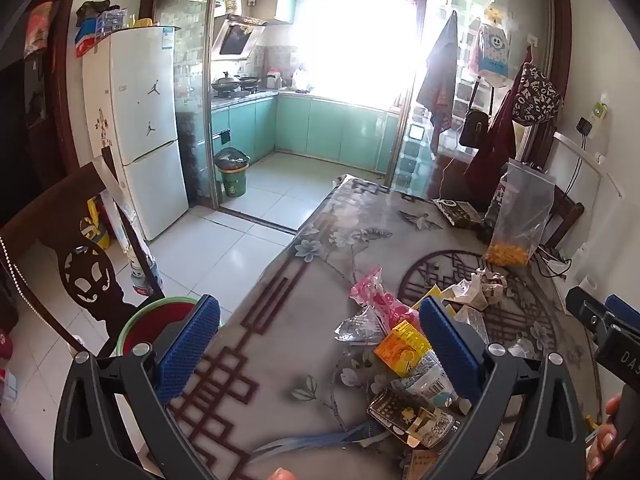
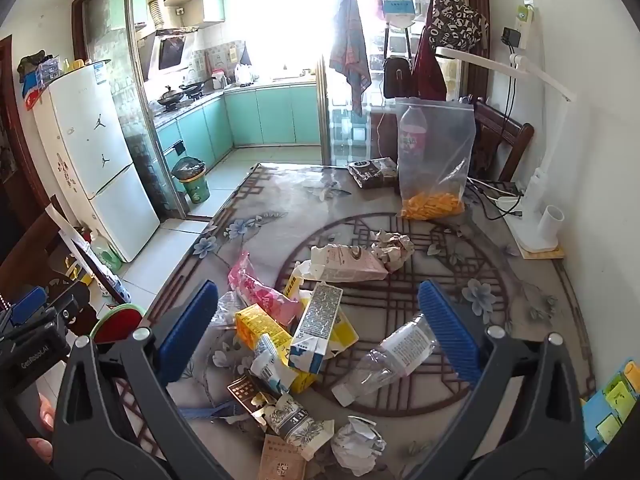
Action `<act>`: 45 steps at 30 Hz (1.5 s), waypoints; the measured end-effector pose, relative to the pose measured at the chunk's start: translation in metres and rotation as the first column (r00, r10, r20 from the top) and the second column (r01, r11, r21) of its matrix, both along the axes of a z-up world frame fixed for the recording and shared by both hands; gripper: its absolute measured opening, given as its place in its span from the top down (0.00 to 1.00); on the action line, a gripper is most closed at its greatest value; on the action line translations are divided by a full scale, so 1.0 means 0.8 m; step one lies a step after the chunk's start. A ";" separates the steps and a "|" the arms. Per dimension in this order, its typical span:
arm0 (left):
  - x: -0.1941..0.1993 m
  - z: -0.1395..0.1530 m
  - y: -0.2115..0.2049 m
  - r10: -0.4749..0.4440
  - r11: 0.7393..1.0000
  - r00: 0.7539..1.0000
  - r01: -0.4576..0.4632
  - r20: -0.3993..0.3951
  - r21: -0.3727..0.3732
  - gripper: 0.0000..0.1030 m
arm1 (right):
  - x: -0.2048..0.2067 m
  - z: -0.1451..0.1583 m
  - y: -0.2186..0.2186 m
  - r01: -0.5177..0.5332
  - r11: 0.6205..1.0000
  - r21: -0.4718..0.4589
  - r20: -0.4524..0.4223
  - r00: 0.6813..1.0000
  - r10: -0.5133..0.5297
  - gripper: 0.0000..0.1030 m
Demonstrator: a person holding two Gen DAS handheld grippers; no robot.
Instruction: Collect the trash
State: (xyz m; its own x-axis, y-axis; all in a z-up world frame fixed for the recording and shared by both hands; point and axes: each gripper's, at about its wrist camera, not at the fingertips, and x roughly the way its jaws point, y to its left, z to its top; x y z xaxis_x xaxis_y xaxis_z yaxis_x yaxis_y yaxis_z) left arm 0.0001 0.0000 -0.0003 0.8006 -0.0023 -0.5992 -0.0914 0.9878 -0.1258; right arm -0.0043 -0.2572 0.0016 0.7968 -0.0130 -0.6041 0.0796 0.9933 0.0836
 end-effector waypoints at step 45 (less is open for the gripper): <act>-0.021 0.006 -0.029 -0.048 0.991 0.998 0.051 -0.030 0.127 0.08 | -0.016 -0.007 0.014 -0.024 1.000 -0.017 -0.022 0.999 0.024 0.04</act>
State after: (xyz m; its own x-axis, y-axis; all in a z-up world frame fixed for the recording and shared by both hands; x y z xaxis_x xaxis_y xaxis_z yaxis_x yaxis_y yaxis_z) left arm -0.0170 -0.0229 0.0042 0.7851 0.0363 -0.6183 -0.0434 0.9991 0.0036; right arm -0.0168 -0.2460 -0.0038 0.7837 -0.0047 -0.6212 0.0574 0.9962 0.0649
